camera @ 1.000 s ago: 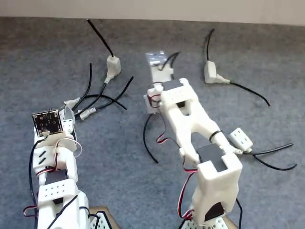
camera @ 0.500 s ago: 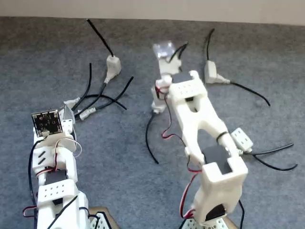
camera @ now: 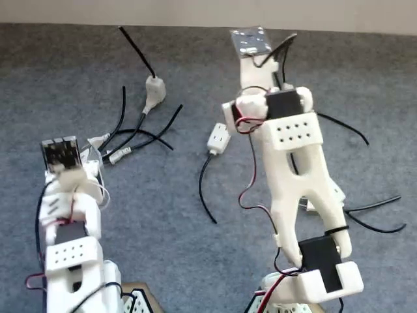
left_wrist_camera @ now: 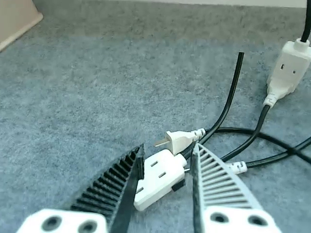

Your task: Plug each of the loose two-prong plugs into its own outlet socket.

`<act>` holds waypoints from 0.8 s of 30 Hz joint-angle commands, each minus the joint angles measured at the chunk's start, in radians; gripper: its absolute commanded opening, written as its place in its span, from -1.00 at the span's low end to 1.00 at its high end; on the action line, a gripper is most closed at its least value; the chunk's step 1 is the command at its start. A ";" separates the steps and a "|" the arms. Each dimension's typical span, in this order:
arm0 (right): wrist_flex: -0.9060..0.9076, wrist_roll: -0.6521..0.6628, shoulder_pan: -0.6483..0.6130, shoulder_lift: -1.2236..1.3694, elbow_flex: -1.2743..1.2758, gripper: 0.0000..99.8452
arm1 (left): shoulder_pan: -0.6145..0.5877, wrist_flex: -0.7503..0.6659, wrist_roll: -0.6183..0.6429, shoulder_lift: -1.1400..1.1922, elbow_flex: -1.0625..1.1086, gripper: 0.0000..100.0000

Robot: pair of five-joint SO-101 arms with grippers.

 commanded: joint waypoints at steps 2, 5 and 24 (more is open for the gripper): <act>0.097 0.003 0.054 -0.056 -0.001 -0.67 | 0.016 0.391 0.083 -0.002 -0.389 -0.68; 0.107 0.003 0.068 -0.061 0.097 -0.67 | 0.059 0.532 0.081 0.001 -0.545 -0.68; -0.438 -0.158 0.133 -0.051 0.797 -0.67 | 0.018 1.096 -0.295 1.218 -1.672 -0.68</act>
